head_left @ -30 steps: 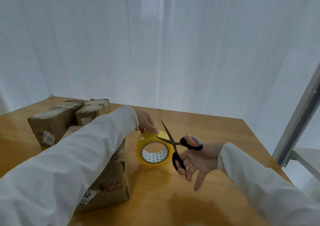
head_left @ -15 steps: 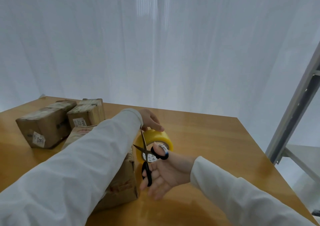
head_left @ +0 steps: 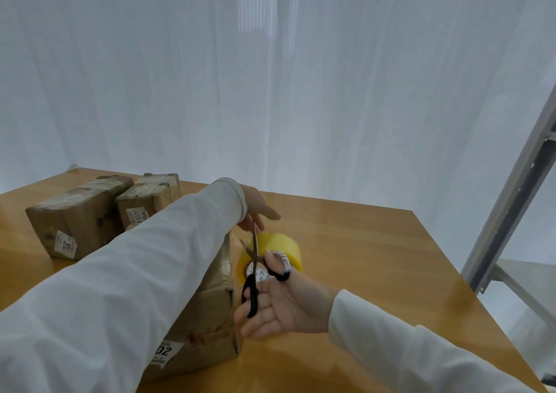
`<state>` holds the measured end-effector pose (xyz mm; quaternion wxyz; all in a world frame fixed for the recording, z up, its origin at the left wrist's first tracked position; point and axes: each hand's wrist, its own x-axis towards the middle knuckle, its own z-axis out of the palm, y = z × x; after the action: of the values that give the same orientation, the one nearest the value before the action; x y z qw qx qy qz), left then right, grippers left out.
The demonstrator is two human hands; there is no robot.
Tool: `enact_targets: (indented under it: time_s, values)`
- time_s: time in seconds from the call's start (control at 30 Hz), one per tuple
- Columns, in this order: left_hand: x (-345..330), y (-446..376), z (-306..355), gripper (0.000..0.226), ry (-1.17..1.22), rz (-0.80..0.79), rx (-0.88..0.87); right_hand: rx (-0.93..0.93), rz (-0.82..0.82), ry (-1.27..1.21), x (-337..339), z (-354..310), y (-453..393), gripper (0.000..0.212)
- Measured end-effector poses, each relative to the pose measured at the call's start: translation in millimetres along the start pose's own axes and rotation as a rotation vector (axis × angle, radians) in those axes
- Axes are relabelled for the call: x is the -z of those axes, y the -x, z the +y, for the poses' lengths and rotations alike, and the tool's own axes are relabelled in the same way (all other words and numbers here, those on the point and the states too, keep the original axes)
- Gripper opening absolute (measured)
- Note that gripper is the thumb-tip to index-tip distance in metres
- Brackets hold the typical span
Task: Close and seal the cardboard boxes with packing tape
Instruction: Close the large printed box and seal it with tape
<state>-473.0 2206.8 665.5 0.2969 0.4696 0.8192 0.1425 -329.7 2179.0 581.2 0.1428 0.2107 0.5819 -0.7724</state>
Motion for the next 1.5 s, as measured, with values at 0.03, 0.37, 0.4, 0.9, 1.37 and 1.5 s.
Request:
enact_targets:
  time_s: [0.03,0.37,0.4,0.9,1.37,1.5]
  values:
    - [1,1,1,0.054,-0.024,0.031,-0.001,0.042,0.109,0.159,2,10,27,0.072]
    - [-2,22,-20,0.057,-0.372,0.219,0.034,0.199,0.299,-0.042,14,11,41,0.059]
    - [-6,24,-26,0.058,-0.368,0.207,0.058,0.141,0.257,-0.012,14,9,44,0.065]
    - [-18,34,-52,0.086,-0.277,0.233,0.053,-0.104,0.005,0.36,45,-36,79,0.096]
    - [-18,27,-55,0.075,-0.209,0.215,0.014,-0.601,0.969,1.239,150,-7,88,0.033]
    - [-20,25,-56,0.066,-0.18,0.223,0.024,-0.259,0.991,1.322,135,-24,65,0.046]
